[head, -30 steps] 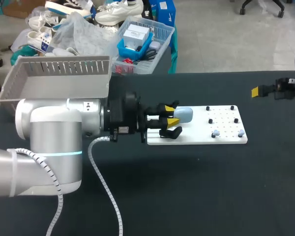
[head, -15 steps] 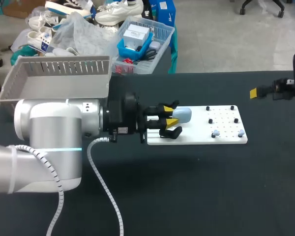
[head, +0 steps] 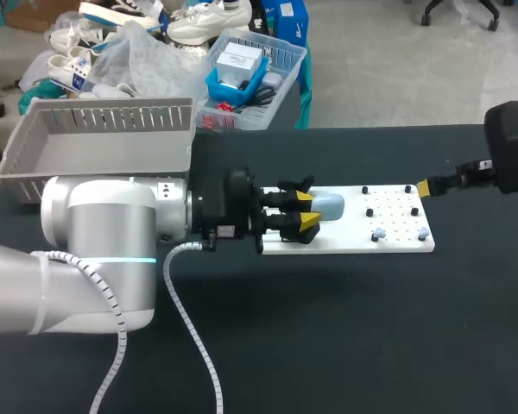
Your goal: Pick up each earbud case from the left stands, insert the matching earbuds, close the lid, and place the case in the box.
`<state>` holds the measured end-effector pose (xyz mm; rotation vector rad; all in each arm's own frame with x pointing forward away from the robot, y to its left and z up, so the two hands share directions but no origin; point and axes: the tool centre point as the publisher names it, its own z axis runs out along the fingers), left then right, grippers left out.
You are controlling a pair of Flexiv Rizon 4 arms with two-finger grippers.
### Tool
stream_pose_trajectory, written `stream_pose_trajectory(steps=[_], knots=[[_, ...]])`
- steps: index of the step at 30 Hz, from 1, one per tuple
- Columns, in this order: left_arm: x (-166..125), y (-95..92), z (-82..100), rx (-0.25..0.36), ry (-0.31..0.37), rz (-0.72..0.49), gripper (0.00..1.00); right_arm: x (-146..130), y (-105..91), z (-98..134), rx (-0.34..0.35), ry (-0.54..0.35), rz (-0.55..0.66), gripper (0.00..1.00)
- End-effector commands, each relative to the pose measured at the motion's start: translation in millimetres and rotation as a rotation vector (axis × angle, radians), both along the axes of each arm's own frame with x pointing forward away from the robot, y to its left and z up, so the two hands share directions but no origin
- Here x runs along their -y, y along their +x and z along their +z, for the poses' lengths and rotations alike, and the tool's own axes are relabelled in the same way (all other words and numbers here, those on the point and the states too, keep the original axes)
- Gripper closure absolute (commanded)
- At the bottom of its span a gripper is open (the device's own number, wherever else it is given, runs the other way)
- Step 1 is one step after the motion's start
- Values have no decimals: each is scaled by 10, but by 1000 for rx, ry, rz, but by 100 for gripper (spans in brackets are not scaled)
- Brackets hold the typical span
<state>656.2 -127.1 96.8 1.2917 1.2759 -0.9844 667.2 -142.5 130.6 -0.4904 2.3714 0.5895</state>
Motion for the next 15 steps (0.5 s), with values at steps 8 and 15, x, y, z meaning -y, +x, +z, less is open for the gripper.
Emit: stream_pose_trajectory(steps=[8, 15], knots=[[125, 115, -77, -9, 20, -72, 100, -232, -297, 35, 28, -82, 9, 0], [138, 113, -88, -10, 20, -70, 100, -430, -358, -28, 17, -115, 49, 0]])
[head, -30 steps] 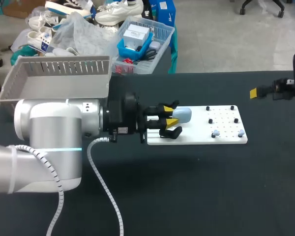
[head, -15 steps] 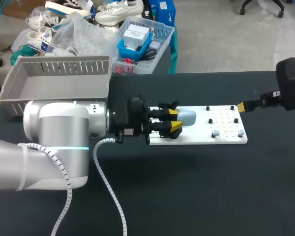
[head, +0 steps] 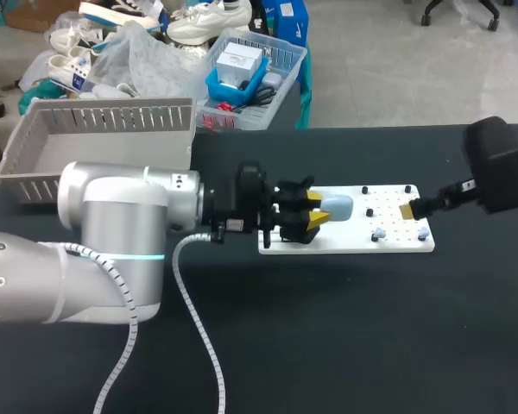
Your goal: Pick up each earbud case from the left stands, insert the matching earbuds, close the lid, and place the case in the box.
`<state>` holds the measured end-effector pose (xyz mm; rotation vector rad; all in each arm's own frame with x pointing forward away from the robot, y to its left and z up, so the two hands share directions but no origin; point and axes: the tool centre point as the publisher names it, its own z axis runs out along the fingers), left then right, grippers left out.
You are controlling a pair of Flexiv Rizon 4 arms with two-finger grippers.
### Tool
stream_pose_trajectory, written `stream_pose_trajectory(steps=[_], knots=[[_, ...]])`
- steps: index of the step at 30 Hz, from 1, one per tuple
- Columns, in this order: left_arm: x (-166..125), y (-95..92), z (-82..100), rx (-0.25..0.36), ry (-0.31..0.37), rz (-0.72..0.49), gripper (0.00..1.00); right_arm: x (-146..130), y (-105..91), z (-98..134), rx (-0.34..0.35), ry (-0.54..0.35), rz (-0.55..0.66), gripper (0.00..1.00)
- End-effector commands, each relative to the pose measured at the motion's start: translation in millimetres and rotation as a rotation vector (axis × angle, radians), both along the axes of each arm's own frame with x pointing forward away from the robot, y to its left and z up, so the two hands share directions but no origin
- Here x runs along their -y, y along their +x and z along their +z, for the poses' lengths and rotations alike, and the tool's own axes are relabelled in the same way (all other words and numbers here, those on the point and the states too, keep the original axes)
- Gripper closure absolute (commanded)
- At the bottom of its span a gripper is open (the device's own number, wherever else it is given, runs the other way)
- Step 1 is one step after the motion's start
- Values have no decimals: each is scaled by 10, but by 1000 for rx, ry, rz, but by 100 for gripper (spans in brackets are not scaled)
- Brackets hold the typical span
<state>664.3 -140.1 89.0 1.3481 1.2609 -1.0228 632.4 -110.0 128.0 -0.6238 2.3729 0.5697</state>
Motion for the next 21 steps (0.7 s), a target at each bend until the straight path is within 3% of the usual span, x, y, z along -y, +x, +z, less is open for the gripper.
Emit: stream_pose_trajectory(steps=[1, 21], knots=[[8, 32, -9, -2, 2, -10, 100, -133, -13, -8, 16, -67, -43, 0], [8, 32, -9, -2, 2, -10, 100, -621, -14, -122, -41, -70, -20, 0]])
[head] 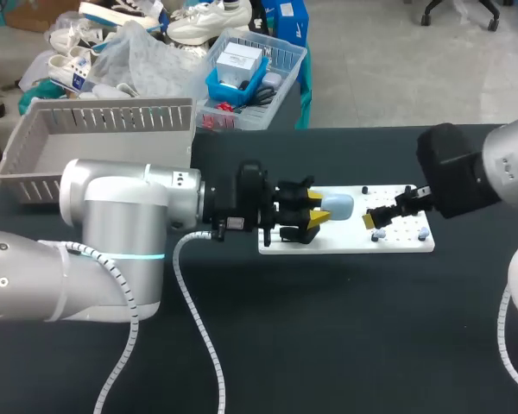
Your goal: Pick up each earbud case from the left stands, insert the matching earbuds, close the lid, and place the case in the box.
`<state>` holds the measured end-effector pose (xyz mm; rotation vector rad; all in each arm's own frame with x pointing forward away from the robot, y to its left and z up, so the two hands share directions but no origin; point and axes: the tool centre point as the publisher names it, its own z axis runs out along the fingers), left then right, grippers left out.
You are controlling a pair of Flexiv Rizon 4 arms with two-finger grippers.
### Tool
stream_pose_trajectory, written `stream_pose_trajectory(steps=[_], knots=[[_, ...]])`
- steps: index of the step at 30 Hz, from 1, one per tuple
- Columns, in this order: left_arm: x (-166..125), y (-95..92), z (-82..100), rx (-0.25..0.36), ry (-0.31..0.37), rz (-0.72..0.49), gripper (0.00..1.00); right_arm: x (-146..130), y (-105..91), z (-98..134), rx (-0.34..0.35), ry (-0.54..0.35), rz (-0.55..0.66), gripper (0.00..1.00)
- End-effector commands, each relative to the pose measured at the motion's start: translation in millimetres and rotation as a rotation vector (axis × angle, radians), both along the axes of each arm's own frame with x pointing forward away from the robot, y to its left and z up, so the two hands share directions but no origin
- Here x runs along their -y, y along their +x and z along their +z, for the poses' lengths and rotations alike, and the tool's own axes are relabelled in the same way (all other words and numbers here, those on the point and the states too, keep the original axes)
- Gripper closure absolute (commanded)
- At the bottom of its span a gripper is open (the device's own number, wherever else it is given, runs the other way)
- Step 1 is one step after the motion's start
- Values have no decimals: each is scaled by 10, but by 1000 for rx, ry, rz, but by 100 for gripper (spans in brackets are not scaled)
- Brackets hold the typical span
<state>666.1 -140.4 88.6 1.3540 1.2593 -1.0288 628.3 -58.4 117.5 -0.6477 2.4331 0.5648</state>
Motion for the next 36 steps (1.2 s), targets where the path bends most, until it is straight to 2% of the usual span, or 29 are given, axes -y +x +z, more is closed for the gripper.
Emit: stream_pose_trajectory(steps=[1, 21, 36], knots=[[5, 15, -6, 0, 0, -2, 100, -120, 31, -16, 14, -42, -33, 0], [5, 15, -6, 0, 0, -2, 100, -294, 194, -150, -30, -37, -30, 0], [5, 15, -6, 0, 0, -2, 100, -336, 264, -155, -26, -43, -38, 0]])
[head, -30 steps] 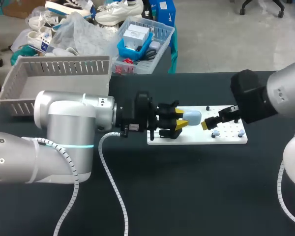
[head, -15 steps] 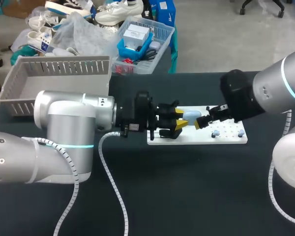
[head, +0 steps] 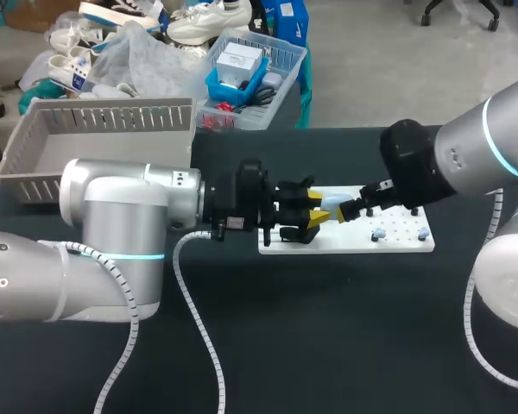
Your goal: Pick up each earbud case from the left stands, insert the matching earbuds, close the lid, and place the case in the box.
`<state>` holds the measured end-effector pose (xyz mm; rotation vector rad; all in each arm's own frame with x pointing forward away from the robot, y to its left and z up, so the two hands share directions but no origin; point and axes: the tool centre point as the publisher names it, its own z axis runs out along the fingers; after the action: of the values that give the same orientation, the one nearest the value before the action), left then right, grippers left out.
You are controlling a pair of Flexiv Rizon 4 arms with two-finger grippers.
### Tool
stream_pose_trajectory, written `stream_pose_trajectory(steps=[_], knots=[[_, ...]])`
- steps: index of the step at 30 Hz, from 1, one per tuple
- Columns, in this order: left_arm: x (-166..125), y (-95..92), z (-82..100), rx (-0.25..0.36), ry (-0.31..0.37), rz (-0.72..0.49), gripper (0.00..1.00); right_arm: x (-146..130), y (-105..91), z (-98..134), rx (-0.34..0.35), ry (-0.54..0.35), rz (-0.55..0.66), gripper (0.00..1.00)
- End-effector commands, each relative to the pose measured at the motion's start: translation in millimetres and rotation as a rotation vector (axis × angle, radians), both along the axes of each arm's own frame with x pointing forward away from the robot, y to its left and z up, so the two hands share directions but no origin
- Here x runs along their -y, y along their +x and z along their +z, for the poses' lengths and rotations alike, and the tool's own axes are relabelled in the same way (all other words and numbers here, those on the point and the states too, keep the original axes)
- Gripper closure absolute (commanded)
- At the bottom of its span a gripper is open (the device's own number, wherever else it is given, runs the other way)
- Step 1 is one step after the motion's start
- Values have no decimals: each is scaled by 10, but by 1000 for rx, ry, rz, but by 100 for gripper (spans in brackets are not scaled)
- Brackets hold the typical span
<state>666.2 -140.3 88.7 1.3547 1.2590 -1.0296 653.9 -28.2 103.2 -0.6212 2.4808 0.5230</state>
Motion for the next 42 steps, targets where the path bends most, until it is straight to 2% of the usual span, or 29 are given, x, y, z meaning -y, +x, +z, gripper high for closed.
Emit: stream_pose_trajectory(steps=[1, 30, 42], knots=[[6, 13, -6, 0, 0, -1, 100, -35, 10, -14, 3, -8, -9, 0], [6, 13, -6, 0, 0, -1, 100, 21, 93, -36, 1, -24, -41, 0], [6, 13, -6, 0, 0, -1, 100, 46, 132, 65, 27, -36, -49, 0]])
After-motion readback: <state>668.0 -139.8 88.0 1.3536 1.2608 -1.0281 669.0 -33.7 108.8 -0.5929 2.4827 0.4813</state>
